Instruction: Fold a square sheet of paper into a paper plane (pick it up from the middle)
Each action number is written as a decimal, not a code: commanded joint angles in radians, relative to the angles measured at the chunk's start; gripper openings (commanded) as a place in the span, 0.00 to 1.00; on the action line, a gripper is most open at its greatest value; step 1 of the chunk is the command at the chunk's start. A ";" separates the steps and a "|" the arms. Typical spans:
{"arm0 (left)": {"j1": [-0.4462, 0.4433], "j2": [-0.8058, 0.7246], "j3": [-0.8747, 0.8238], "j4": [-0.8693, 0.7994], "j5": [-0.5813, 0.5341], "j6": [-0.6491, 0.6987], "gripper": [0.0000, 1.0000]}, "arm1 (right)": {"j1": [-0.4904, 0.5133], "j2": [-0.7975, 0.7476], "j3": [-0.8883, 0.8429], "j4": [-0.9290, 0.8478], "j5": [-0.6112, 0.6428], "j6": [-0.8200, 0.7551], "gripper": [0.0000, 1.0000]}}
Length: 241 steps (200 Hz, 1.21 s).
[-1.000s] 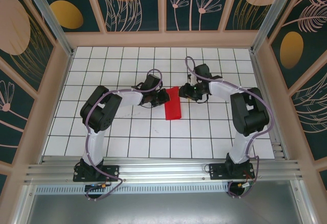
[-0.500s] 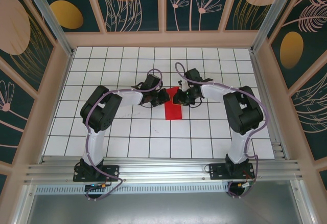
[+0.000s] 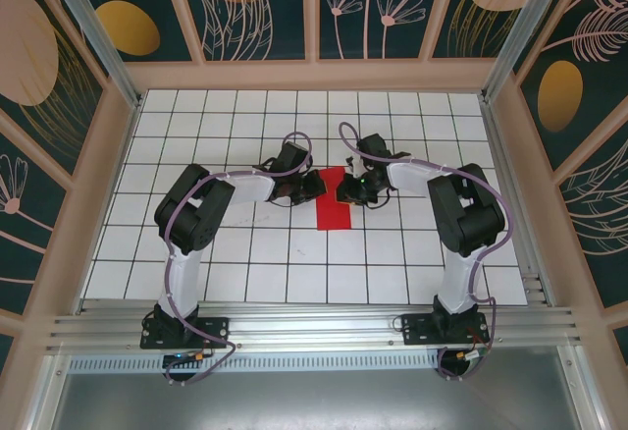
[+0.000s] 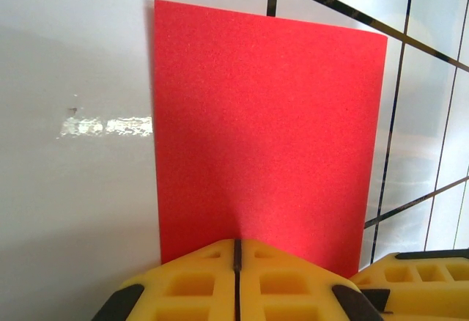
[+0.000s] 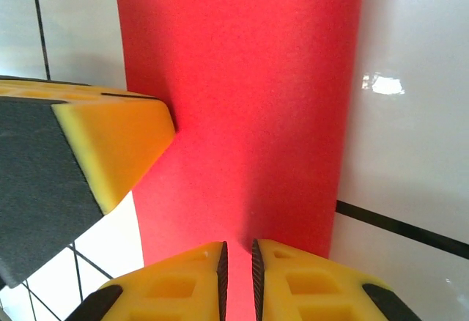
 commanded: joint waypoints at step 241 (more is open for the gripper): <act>0.000 0.098 -0.037 -0.117 -0.074 0.026 0.09 | 0.032 -0.084 -0.102 -0.078 -0.086 -0.060 0.19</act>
